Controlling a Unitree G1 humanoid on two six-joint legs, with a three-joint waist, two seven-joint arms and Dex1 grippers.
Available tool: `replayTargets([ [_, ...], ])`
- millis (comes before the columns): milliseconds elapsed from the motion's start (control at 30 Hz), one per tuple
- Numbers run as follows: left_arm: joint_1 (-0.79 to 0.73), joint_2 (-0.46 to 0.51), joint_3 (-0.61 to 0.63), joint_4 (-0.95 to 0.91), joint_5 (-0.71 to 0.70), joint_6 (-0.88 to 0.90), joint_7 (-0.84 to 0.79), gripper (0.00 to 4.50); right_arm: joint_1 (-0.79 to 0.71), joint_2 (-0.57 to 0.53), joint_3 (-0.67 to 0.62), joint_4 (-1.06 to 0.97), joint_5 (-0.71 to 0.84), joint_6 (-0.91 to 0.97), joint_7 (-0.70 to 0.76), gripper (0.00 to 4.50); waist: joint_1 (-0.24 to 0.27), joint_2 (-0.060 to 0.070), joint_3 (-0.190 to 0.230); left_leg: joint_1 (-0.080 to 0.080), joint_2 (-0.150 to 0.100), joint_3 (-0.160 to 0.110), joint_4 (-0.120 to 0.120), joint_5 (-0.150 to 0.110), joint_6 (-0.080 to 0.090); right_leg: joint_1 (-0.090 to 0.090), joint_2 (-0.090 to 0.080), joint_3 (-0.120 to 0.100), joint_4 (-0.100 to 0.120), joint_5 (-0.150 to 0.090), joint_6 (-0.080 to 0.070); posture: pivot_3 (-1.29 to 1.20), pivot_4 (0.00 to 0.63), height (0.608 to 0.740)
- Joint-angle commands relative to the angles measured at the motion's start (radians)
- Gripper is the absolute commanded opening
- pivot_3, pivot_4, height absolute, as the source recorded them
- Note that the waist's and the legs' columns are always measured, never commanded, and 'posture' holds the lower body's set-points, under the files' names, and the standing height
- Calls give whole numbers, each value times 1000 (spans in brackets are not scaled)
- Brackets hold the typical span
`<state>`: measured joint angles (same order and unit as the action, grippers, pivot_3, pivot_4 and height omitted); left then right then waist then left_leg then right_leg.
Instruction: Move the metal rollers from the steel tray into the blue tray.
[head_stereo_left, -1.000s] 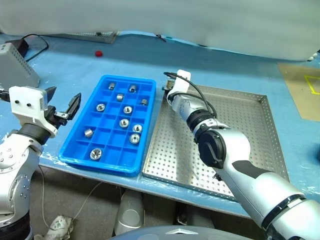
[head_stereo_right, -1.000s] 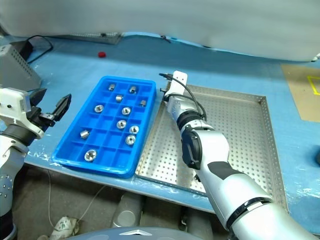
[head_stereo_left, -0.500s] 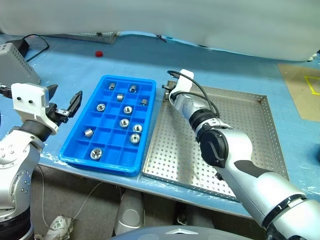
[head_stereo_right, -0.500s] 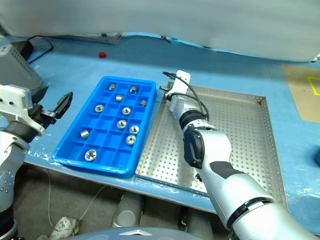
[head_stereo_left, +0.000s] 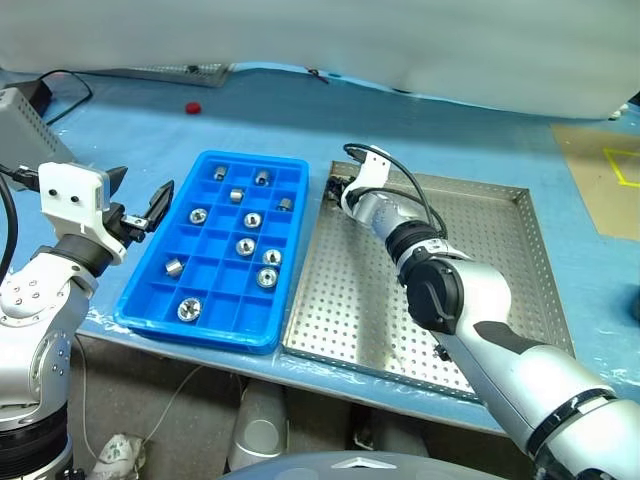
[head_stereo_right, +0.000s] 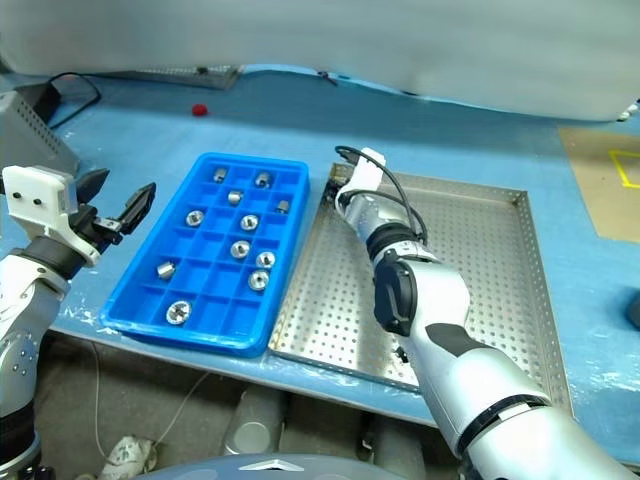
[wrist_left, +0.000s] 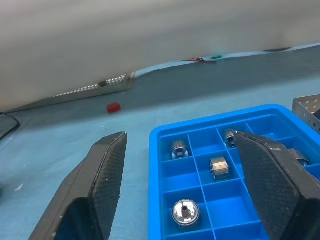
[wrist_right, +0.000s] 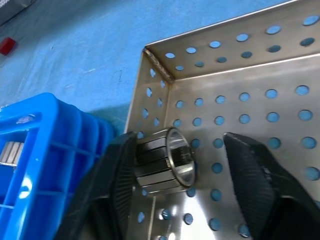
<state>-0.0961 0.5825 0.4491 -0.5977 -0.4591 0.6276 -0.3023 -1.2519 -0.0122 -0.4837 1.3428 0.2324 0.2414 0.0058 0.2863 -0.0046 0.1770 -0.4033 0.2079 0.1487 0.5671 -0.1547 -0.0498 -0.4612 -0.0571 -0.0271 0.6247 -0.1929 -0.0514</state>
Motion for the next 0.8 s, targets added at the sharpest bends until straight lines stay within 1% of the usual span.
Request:
replayTargets([
  [33,0,-2,3,-20,8,-27,2,3621,-5,16,17,-1,-4,10,39,3011,-1,0,0,0,0,0,0,0,0,0,0,0,0,0,0,560,150,740],
  [267,25,-14,9,-31,8,-37,5,3621,26,29,93,2,-68,54,114,3011,-8,0,0,1,0,0,0,0,0,0,1,0,0,1,-2,566,150,740],
  [500,23,-30,13,-27,-1,-45,14,3621,48,15,239,4,-210,30,77,3011,-19,0,0,2,0,0,-1,0,0,1,0,0,0,0,0,568,150,740],
  [633,20,-29,11,-24,1,-47,11,3621,48,13,245,3,-211,30,102,3011,-16,0,0,2,0,0,0,0,0,2,0,0,0,0,0,568,150,740],
  [733,16,-28,8,-19,2,-50,10,3621,48,10,231,1,-199,16,114,2378,-16,0,0,2,0,-1,0,0,0,2,0,0,0,0,0,559,150,740],
  [800,17,-28,7,-18,2,-53,9,3621,44,7,227,-1,-196,2,129,1702,-17,0,0,2,0,0,0,0,0,2,0,0,0,0,0,559,150,740],
])
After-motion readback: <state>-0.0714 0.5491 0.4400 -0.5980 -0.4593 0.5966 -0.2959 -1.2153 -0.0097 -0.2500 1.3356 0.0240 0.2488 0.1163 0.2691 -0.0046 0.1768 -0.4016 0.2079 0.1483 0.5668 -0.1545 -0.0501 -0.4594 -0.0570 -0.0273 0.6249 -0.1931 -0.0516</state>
